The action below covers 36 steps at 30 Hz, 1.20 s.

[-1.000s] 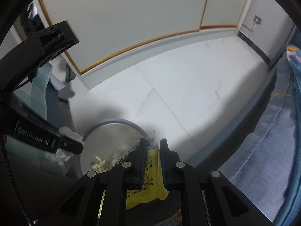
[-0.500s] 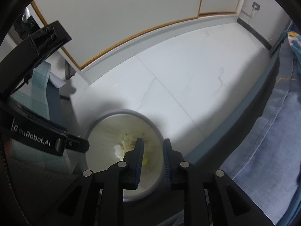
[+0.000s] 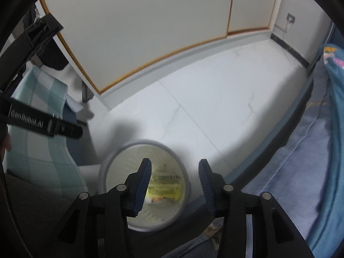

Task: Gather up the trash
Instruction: 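Open both grippers over the bin to drop the tissue and bag, then move both open grippers back over the table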

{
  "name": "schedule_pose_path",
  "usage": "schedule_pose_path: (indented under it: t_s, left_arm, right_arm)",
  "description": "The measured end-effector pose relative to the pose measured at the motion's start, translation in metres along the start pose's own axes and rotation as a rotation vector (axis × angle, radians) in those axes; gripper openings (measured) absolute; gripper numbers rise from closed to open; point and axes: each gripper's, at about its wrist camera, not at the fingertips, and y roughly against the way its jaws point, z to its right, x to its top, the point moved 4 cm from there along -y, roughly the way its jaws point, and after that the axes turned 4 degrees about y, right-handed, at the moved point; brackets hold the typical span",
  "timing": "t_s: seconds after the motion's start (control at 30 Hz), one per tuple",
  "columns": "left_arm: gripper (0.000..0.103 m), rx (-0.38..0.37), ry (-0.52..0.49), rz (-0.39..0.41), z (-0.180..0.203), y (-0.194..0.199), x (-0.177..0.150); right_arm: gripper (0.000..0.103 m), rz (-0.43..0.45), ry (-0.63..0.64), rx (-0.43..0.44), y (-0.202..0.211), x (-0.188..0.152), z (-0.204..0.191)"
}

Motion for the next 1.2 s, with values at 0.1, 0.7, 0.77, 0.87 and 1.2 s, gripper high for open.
schedule_pose_path:
  t_s: [0.1,0.7,0.77,0.87,1.2]
  left_arm:
    - [0.071,0.008,-0.024,0.080,0.002,0.021,0.003]
    - [0.083,0.103,0.156,0.637,-0.071,0.187,-0.036]
    - [0.083,0.120,0.178,0.676,-0.083,0.201,-0.046]
    - [0.087,0.130,0.218,0.738,-0.104,0.221,-0.065]
    - [0.093,0.212,0.408,0.907,-0.182,0.270,-0.134]
  right_arm:
    - [0.048,0.047,0.005,-0.001,0.016,0.007,-0.001]
    - [0.058,0.365,0.131,0.012,0.136,0.059,-0.052]
    - [0.061,0.399,0.152,0.021,0.148,0.066,-0.066]
    - [0.064,0.453,0.184,0.048,0.167,0.076,-0.090]
    - [0.072,0.605,0.339,0.188,0.225,0.095,-0.195]
